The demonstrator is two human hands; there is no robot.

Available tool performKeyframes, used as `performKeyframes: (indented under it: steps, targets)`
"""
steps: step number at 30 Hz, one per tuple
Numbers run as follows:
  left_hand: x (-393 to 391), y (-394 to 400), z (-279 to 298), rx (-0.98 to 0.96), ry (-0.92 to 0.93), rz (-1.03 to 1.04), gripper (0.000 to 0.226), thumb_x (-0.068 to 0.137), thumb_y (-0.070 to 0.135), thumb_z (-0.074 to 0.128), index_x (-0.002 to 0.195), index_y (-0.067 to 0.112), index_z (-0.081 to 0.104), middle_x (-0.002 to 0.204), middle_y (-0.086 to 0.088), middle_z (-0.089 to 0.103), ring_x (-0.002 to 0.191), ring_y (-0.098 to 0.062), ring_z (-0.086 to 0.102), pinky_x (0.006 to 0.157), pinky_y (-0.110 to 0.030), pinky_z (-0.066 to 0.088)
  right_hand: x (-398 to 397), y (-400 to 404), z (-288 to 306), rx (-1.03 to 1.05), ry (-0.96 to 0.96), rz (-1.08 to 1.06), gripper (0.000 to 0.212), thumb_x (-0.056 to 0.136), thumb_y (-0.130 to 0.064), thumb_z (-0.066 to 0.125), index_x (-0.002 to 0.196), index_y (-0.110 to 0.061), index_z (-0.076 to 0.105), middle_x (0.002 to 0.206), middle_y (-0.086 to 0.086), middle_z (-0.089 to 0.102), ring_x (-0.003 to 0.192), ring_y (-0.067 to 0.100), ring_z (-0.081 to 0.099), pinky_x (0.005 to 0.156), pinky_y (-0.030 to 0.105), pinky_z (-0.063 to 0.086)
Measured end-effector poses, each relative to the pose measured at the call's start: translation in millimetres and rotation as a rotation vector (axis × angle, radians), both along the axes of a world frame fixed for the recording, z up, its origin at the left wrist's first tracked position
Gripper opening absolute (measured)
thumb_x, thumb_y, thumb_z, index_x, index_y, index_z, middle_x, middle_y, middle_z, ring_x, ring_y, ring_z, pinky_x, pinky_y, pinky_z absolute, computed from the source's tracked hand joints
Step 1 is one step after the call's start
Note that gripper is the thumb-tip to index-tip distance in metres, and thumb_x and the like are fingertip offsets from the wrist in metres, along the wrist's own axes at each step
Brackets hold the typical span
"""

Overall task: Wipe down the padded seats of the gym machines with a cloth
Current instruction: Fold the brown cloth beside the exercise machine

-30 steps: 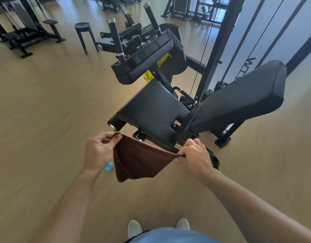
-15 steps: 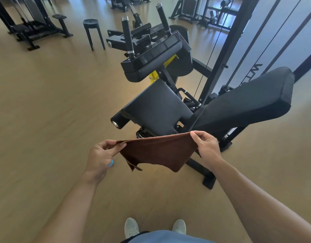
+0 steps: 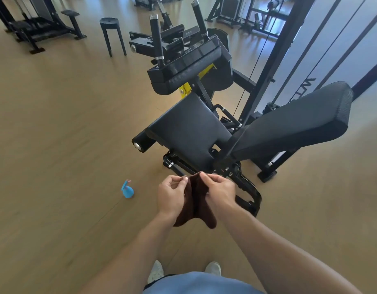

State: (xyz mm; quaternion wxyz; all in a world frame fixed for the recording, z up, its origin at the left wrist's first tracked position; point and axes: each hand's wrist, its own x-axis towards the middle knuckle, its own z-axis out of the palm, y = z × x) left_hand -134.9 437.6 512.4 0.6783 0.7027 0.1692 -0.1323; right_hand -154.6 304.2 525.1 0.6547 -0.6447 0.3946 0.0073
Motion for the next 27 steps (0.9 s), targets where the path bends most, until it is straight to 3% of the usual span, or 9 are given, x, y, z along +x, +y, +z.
performKeyframes:
  steps: [4, 9, 14, 16, 18, 22, 25, 27]
  targets:
    - [-15, -8, 1, 0.026, -0.041, -0.02, 0.009, 0.088, 0.025, 0.074, 0.08, 0.023, 0.076, 0.08, 0.003, 0.08, 0.082, -0.018, 0.077, 0.082, -0.047, 0.063, -9, 20, 1, 0.018, -0.031, 0.089, 0.005, 0.088, -0.032, 0.079, 0.089, -0.029, 0.083, 0.08, -0.011, 0.079, 0.081, 0.011, 0.076, 0.077, 0.031, 0.064]
    - [-25, -3, 7, 0.024, -0.028, -0.04, 0.016, 0.089, 0.015, 0.075, 0.083, 0.029, 0.08, 0.081, 0.002, 0.081, 0.079, -0.017, 0.078, 0.08, -0.04, 0.064, -20, 26, 5, 0.031, -0.075, 0.098, 0.009, 0.094, -0.029, 0.072, 0.094, -0.03, 0.081, 0.078, -0.013, 0.079, 0.073, 0.0, 0.074, 0.061, 0.016, 0.056]
    - [-31, 4, 6, 0.031, -0.092, -0.144, 0.024, 0.092, 0.007, 0.069, 0.11, 0.019, 0.08, 0.1, 0.0, 0.08, 0.092, -0.015, 0.077, 0.083, -0.035, 0.063, -26, 30, 4, 0.058, -0.129, 0.144, 0.009, 0.093, -0.034, 0.073, 0.096, -0.036, 0.082, 0.088, -0.015, 0.079, 0.087, 0.003, 0.075, 0.076, 0.022, 0.059]
    - [-30, 8, 3, -0.027, -0.088, -0.195, 0.03, 0.094, 0.0, 0.063, 0.116, 0.015, 0.077, 0.12, 0.001, 0.074, 0.102, -0.013, 0.074, 0.085, -0.029, 0.062, -28, 32, 5, 0.059, -0.161, 0.19, 0.02, 0.089, -0.032, 0.077, 0.11, -0.033, 0.08, 0.094, -0.015, 0.08, 0.092, 0.003, 0.075, 0.082, 0.024, 0.06]
    - [-28, 12, 1, -0.16, -0.054, -0.235, 0.034, 0.097, -0.004, 0.057, 0.12, 0.013, 0.075, 0.132, 0.003, 0.066, 0.109, -0.013, 0.072, 0.085, -0.026, 0.059, -28, 32, 5, 0.073, -0.182, 0.19, 0.023, 0.089, -0.026, 0.078, 0.111, -0.032, 0.078, 0.094, -0.016, 0.08, 0.09, -0.001, 0.074, 0.076, 0.02, 0.06]
    - [-21, 23, 0, -0.285, -0.028, -0.266, 0.038, 0.097, -0.009, 0.053, 0.119, 0.014, 0.074, 0.129, -0.001, 0.07, 0.11, -0.019, 0.072, 0.088, -0.028, 0.059, -21, 25, 12, 0.059, -0.17, 0.134, 0.015, 0.1, -0.022, 0.065, 0.104, -0.027, 0.079, 0.089, -0.011, 0.079, 0.082, 0.001, 0.074, 0.06, 0.012, 0.054]
    - [-2, 43, -4, -0.108, -0.036, -0.169, 0.041, 0.088, 0.008, 0.074, 0.125, 0.022, 0.064, 0.131, -0.004, 0.067, 0.118, -0.02, 0.066, 0.1, -0.036, 0.054, -9, 14, 20, -0.066, -0.18, 0.324, 0.019, 0.104, -0.024, 0.059, 0.107, -0.022, 0.077, 0.094, -0.004, 0.078, 0.087, 0.011, 0.074, 0.063, 0.013, 0.055]
    - [13, 61, -7, -0.094, 0.07, -0.302, 0.092, 0.067, 0.038, 0.091, 0.145, 0.024, 0.045, 0.145, 0.004, 0.052, 0.134, -0.017, 0.049, 0.115, -0.043, 0.039, 1, 4, 28, -0.073, -0.217, 0.491, 0.019, 0.104, -0.023, 0.057, 0.105, -0.02, 0.076, 0.096, 0.0, 0.078, 0.091, 0.013, 0.073, 0.073, 0.019, 0.058]
